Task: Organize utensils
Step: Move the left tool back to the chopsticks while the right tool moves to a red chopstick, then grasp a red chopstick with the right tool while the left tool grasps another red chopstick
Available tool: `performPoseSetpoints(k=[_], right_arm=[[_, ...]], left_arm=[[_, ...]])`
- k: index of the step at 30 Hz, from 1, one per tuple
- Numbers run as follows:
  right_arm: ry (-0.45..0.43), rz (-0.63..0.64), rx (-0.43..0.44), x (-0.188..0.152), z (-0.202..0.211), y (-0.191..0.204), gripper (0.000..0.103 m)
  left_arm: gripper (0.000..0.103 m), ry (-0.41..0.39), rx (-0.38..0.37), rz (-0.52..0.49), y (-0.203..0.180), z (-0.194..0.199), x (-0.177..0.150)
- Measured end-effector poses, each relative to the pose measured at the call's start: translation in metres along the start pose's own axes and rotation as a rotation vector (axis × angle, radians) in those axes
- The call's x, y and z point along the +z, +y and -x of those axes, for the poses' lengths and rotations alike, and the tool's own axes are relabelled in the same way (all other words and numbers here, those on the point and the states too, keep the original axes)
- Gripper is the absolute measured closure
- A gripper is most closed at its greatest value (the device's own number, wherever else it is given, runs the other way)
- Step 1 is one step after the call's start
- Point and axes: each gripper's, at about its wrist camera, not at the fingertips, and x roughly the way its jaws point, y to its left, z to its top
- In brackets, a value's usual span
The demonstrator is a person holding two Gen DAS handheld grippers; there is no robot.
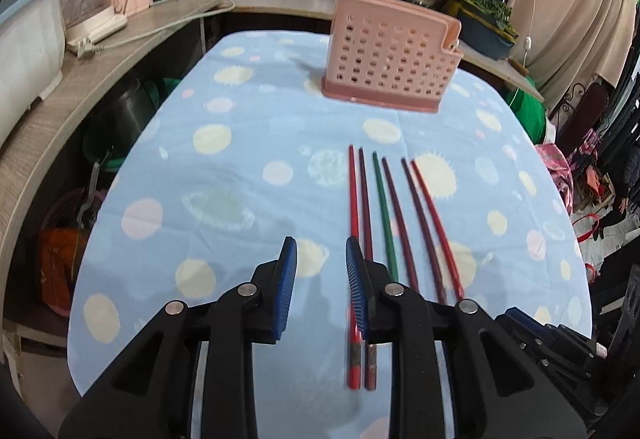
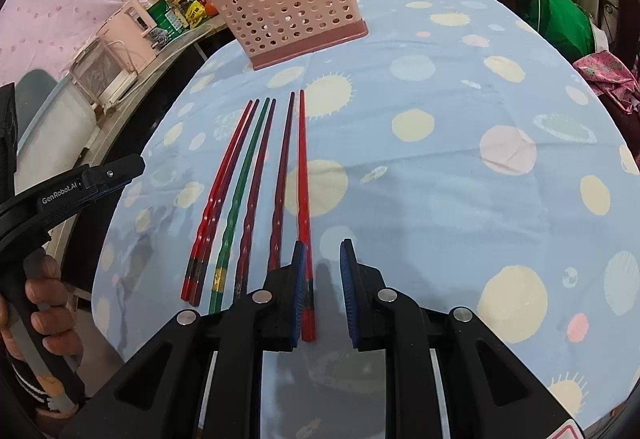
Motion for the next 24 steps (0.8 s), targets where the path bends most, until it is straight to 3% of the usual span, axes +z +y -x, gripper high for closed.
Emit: performPoseSetpoints(k=[8,18,24], right_arm=[[0.036,0.029,0.009,-0.014,-0.008,0.01,0.085],[0.044,0.051,-0.004,-0.023,-0.015,0.014,0.084],[0.042,0.034,-0.015,-0.024,-0.014,0.01,0.095]], left_arm=[[0.078,0.051,0.005,0.007,0.005,-0.005,-0.025],[0.068,0.085,0.002,0.001,0.008,-0.007,-0.046],[0.066,0.106,-0.013,-0.011,0.004,-0.008,-0.056]])
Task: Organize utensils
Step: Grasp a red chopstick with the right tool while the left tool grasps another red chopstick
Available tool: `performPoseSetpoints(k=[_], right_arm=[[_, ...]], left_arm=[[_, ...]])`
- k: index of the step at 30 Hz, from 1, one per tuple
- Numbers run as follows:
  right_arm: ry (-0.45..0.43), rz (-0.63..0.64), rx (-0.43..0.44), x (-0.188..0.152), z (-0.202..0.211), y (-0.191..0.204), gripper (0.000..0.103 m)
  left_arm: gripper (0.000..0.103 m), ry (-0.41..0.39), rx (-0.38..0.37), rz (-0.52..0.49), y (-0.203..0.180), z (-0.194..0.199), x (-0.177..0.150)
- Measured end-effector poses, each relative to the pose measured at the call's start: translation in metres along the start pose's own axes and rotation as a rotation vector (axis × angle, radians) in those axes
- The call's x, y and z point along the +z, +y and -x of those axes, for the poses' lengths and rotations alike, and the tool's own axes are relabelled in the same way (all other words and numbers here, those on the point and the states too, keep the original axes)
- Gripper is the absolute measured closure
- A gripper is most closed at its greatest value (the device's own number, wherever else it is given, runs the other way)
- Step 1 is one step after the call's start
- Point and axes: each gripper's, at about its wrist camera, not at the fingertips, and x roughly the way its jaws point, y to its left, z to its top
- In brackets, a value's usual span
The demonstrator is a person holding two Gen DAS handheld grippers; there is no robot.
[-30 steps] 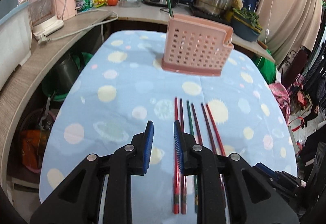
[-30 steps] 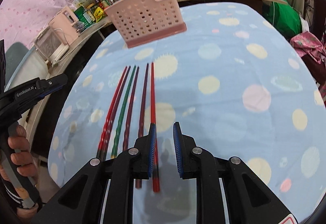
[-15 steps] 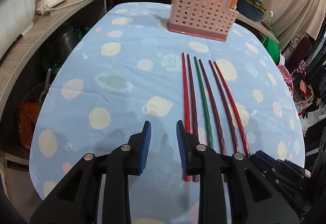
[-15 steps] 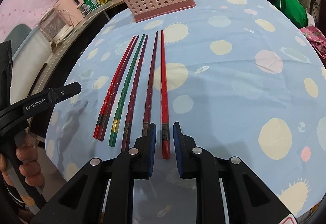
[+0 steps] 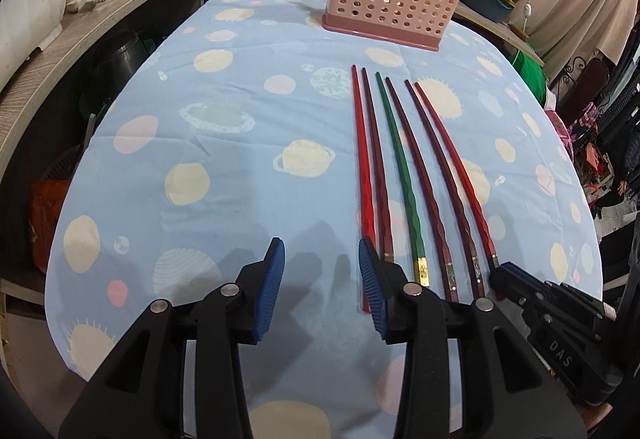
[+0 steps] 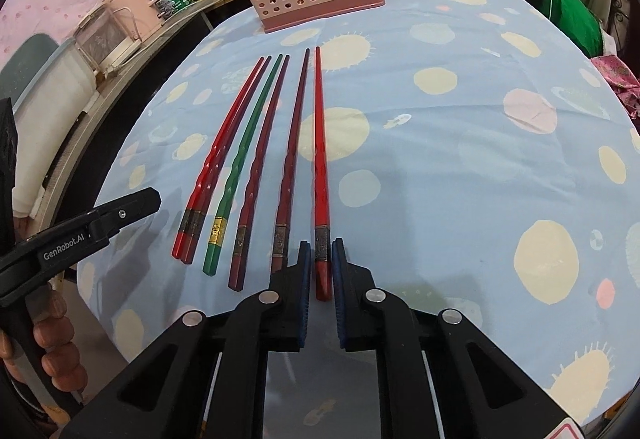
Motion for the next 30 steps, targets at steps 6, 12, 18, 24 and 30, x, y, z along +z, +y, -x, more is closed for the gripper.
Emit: performPoseSetpoints(k=[6,12,18,24,30], right_arm=[[-0.008,-0.015,-0.008,-0.001,0.002,-0.004,0.095],[-0.007,-0.02,-0.002,-0.002,0.003,-0.005,0.095],[-0.007,-0.019,-0.001,-0.002,0.003,-0.005,0.095],[-0.009,-0.021,-0.001,-0.002,0.003,-0.005,0.095],[-0.008,-0.02,-0.001,-0.002,0.003,-0.005,0.095]], left_arm=[[0.066,0.023,-0.018,-0.029,-0.01,-0.003,-0.009],[0.066,0.04,-0.02,-0.039,-0.015,-0.009,-0.012],[0.066,0.05,-0.012,-0.03,-0.012,-0.015,-0.013],[0.067,0.042,0.0,-0.042,-0.014,-0.016,-0.012],[0.071,0.036,0.01,-0.049,-0.015,-0.016,-0.012]])
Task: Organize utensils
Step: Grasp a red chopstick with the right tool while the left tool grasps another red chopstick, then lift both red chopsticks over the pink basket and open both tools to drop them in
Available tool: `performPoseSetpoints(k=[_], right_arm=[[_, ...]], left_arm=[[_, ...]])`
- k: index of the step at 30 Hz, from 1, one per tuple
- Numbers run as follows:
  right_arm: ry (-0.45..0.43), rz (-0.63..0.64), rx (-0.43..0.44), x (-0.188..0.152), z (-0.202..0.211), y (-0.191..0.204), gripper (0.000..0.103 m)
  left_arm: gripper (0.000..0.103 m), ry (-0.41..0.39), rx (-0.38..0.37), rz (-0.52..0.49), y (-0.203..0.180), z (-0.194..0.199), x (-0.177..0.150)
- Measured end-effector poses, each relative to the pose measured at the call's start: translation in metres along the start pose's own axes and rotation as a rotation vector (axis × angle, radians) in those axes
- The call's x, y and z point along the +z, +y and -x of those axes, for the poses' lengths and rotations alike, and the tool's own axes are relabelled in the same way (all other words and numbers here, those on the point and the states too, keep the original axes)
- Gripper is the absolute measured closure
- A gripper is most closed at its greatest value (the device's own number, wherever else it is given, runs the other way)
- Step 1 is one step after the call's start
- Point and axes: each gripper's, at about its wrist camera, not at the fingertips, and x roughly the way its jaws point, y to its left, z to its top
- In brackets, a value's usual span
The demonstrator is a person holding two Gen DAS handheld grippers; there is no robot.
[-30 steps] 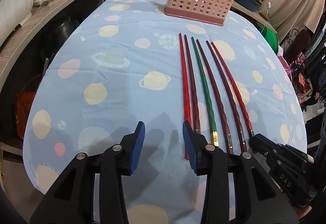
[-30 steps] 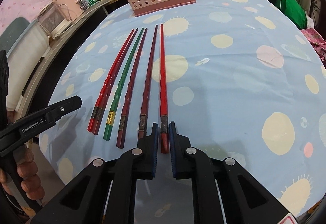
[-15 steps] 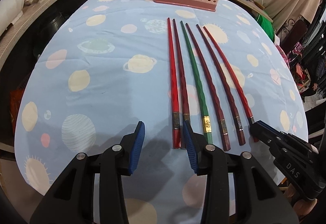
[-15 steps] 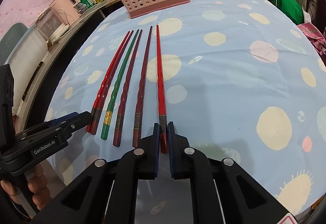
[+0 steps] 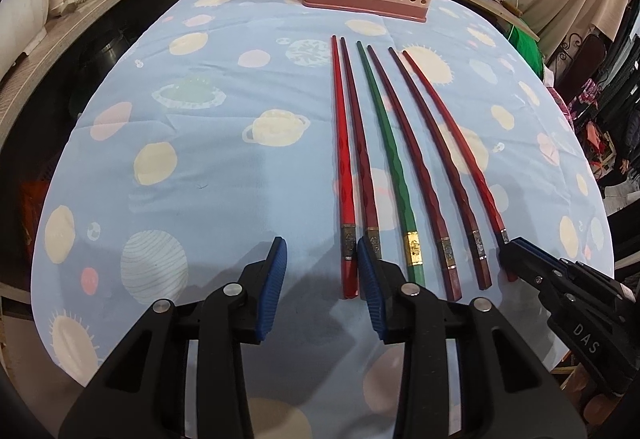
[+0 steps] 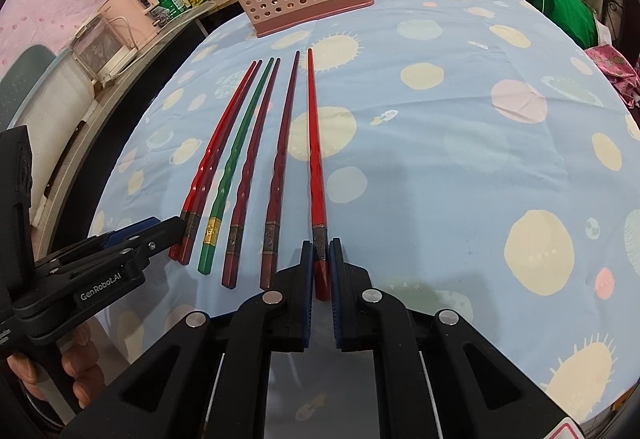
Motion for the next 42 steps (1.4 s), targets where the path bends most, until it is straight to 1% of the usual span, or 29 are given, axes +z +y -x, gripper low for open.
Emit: performPoseSetpoints(k=[1,2,4,7,9,22,26,29,33,37,42], right_arm=[[0.0,0.0,0.0,0.0,0.0,0.0,0.095],[0.001,0.001,-0.001,0.0,0.0,0.0,0.095],[0.002,0.002,-0.001,0.0,0.0,0.0,0.095],[0.001,0.003,-0.001,0.0,0.0,0.001,0.095],[0.001,0.005,-0.003,0.001,0.0,0.001,0.095],[-0.003,0.005,0.0,0.001,0.001,0.001,0.095],[-0.021,0.018,-0.004,0.002,0.006,0.002,0.095],[-0.053,0.031,-0.013,0.006,0.016,0.003,0.095],[-0.109,0.025,-0.002,0.014,0.035,0.002,0.095],[-0.173,0.009,0.012,0.03,0.057,-0.001,0.095],[-0.253,-0.018,0.02,0.055,0.082,-0.008,0.095]], left_arm=[[0.076,0.0,0.001,0.001,0.0,0.0,0.0],[0.077,0.001,0.003,0.005,0.001,0.0,0.0],[0.084,0.001,-0.001,0.015,0.004,-0.001,0.001],[0.091,0.001,-0.005,0.027,0.009,-0.001,0.002],[0.094,0.0,-0.004,0.029,0.011,-0.001,0.002],[0.096,0.008,-0.028,0.036,0.012,0.0,0.001],[0.096,-0.002,-0.033,0.043,0.013,0.007,0.002],[0.096,-0.021,-0.043,0.046,0.013,0.015,0.005],[0.096,-0.052,-0.055,0.056,0.016,0.031,0.012],[0.096,-0.094,-0.067,0.063,0.019,0.048,0.024],[0.096,-0.161,-0.087,0.069,0.022,0.072,0.046]])
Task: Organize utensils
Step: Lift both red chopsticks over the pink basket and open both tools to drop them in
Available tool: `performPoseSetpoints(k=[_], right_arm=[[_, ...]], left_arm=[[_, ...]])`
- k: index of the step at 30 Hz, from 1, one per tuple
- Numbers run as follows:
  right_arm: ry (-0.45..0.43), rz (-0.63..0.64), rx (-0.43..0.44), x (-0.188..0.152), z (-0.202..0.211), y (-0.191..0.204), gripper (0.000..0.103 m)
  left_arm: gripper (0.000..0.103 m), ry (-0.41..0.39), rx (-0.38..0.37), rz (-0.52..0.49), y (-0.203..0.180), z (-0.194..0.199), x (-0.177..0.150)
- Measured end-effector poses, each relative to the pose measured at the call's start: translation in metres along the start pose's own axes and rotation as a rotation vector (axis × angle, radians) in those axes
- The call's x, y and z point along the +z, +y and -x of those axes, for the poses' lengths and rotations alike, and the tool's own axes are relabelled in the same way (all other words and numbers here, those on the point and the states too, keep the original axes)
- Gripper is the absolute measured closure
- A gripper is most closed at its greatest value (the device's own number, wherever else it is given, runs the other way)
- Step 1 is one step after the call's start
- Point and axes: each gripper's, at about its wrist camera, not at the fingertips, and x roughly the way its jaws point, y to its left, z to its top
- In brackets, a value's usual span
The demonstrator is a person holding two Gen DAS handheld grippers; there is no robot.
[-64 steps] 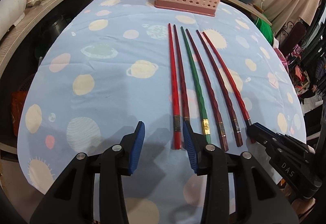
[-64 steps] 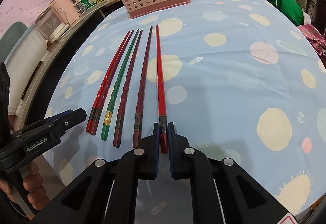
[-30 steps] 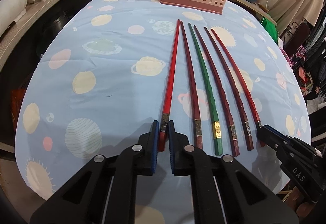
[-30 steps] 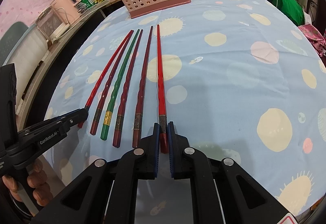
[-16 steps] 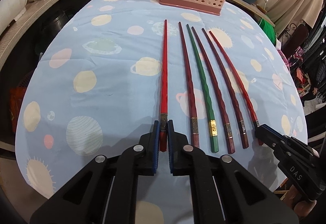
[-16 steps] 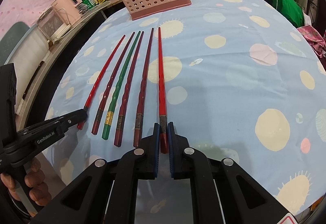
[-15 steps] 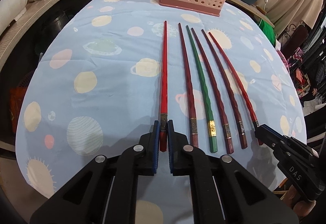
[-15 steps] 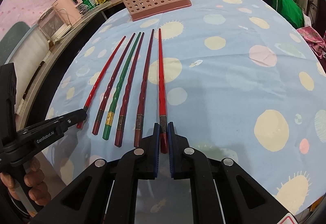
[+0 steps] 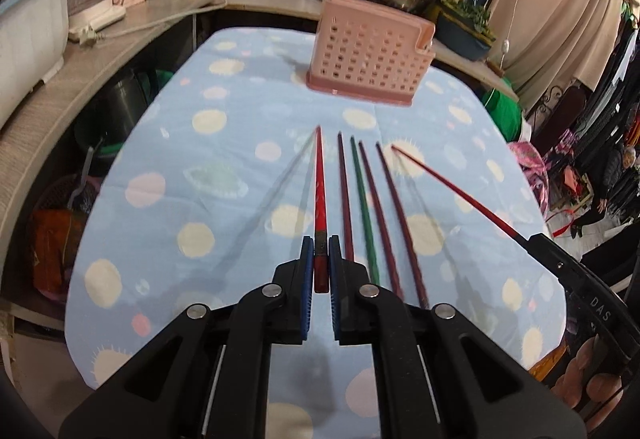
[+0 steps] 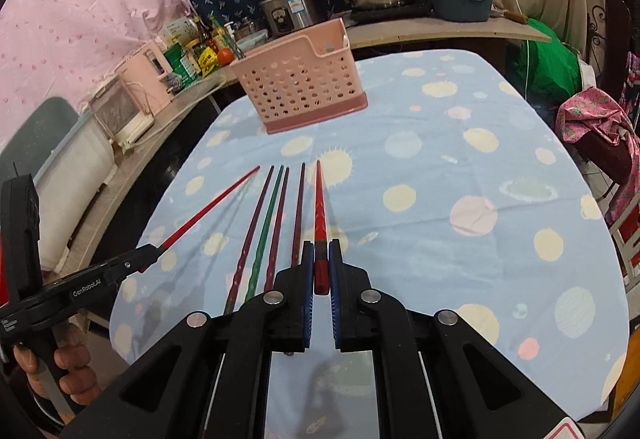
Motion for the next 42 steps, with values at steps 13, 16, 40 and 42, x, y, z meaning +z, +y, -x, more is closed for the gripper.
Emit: performPoseSetpoints(k=[13,16,40,42], right_arm=[[-0.15,-0.024,0.021,0.077,0.015,-0.008,0.096],[-0.17,-0.022,0.026,0.093,0.014,-0.007,0.096],[-0.377,-0.037,0.092,0.23,0.022,0.01,0.096],[-0.4,-0.042,0.099,0.246,0.021,0.011,0.096]], left_arm=[[0.096,-0.163,-0.021,0.047,0.003,0.032,0.087],[0.096,-0.194,-0.026,0.04,-0.001,0.037,0.109],[0.096,-0.445,-0.056,-0.018,-0.046,0.072,0.256],[0.096,-0.47,-0.057,-0.022,-0.051,0.076,0.269]])
